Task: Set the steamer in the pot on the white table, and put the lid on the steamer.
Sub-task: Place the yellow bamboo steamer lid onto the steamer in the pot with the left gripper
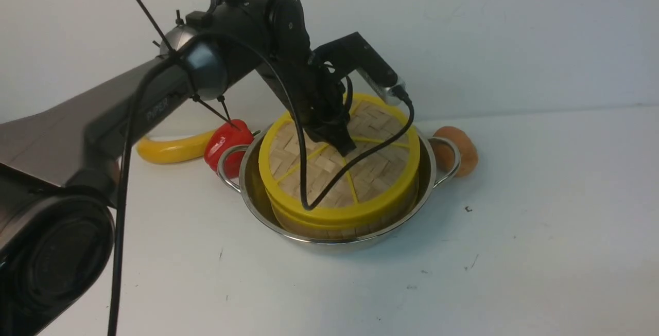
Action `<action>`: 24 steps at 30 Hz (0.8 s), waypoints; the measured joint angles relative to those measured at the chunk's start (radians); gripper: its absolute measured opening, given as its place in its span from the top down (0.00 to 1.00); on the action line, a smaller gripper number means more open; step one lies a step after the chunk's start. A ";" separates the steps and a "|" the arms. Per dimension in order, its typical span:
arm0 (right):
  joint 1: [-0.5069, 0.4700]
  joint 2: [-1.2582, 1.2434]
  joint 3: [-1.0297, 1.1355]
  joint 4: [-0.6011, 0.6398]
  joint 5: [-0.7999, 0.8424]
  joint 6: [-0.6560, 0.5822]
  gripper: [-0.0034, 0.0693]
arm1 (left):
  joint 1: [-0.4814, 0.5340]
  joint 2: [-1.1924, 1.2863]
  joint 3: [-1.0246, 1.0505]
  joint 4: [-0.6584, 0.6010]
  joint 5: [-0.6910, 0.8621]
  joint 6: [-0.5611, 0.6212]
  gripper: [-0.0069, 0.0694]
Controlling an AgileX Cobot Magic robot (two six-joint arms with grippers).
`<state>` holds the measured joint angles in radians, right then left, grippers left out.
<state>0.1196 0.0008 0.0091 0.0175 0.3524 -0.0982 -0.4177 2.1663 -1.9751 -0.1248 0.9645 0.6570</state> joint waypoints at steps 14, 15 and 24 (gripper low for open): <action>0.000 0.000 0.000 0.000 0.000 0.000 0.61 | 0.000 0.000 -0.064 -0.008 0.067 -0.029 0.75; 0.000 0.000 0.000 0.000 0.000 0.000 0.61 | 0.000 0.000 -0.067 -0.013 0.068 -0.033 0.75; 0.000 0.000 0.000 0.000 0.000 0.000 0.61 | 0.000 -0.027 -0.150 -0.047 0.237 -0.049 0.75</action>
<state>0.1196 0.0008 0.0091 0.0175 0.3524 -0.0982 -0.4177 2.1397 -2.1250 -0.1721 1.2011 0.6079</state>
